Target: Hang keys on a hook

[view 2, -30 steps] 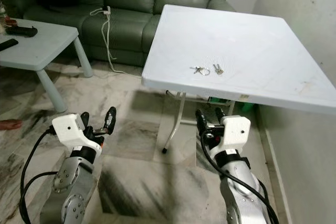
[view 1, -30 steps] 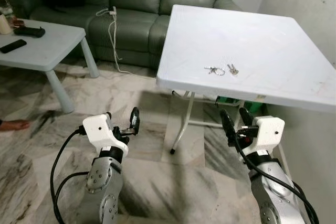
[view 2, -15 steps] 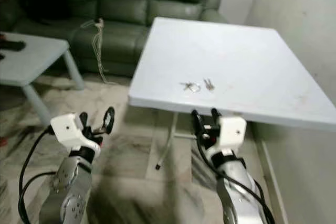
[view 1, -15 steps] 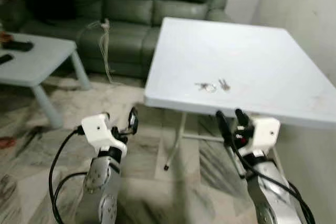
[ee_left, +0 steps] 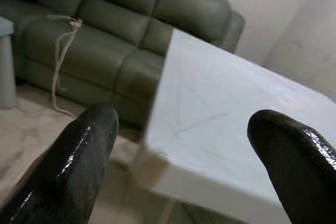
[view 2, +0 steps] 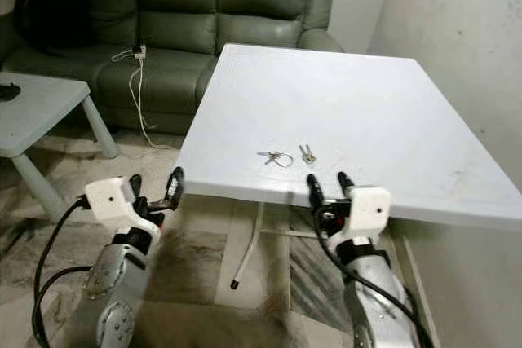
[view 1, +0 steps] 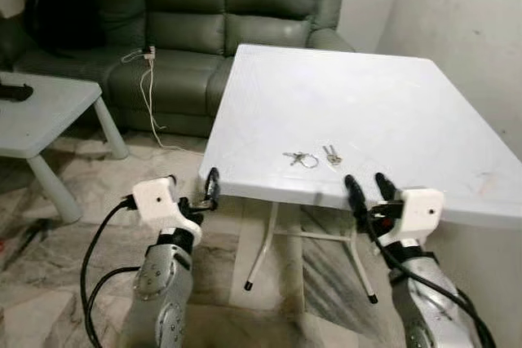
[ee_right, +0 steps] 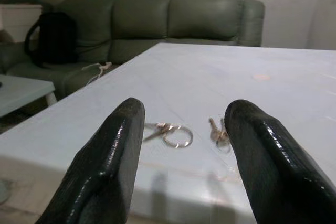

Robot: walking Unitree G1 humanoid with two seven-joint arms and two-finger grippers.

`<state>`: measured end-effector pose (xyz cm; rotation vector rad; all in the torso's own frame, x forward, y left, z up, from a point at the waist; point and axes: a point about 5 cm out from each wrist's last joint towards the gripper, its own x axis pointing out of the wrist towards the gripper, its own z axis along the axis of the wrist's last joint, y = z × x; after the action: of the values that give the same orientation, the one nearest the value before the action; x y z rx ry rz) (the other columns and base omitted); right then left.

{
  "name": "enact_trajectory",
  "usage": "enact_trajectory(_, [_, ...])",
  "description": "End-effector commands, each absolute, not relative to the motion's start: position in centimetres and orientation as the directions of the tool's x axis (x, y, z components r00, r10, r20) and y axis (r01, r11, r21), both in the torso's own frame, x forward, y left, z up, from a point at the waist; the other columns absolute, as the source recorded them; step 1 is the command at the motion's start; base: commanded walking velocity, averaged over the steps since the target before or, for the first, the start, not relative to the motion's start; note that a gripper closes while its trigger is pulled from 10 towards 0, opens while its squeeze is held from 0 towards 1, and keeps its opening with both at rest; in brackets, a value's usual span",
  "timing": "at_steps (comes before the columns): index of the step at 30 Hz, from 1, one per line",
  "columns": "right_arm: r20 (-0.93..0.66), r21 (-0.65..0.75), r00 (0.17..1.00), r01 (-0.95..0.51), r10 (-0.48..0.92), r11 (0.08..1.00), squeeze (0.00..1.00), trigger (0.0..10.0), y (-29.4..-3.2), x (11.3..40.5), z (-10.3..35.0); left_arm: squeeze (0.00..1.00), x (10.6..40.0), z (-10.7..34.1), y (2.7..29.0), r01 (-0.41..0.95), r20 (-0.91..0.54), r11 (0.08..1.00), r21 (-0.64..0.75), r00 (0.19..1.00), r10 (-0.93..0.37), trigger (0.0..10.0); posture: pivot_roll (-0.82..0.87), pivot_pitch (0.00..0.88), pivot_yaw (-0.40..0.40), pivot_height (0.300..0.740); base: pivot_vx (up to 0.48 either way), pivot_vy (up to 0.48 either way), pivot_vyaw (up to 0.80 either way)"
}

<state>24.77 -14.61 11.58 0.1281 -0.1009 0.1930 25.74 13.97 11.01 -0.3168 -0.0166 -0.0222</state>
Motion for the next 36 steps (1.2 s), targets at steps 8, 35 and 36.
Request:
enact_trajectory(8, [0.104, 0.109, 0.982, -0.167, 0.156, 0.980, 0.00, 10.0, -15.71, 24.62, 11.52, 0.00, 25.87, 11.54, 12.64, 0.060, 0.036, 0.941, -0.332, 0.998, -0.050, 10.0, -0.01, 0.000, -0.089, 0.740, 0.352, 0.000, 0.00])
enact_trajectory(35, [0.088, 0.118, 0.982, -0.180, 0.170, 0.977, 0.00, 10.0, -15.66, 24.47, 11.34, 0.00, 25.52, 11.33, 12.48, 0.035, 0.026, 0.947, -0.320, 0.999, -0.028, 10.0, -0.01, 0.000, -0.096, 0.740, 0.252, 0.147, 0.00])
enact_trajectory(36, [0.088, 0.131, 0.980, -0.189, 0.179, 0.973, 0.96, 10.0, -15.58, 24.44, 11.35, 0.00, 25.49, 11.32, 12.44, 0.036, 0.024, 0.946, -0.322, 0.999, -0.030, 10.0, -0.01, 0.000, -0.097, 0.740, 0.000, 0.000, 0.00])
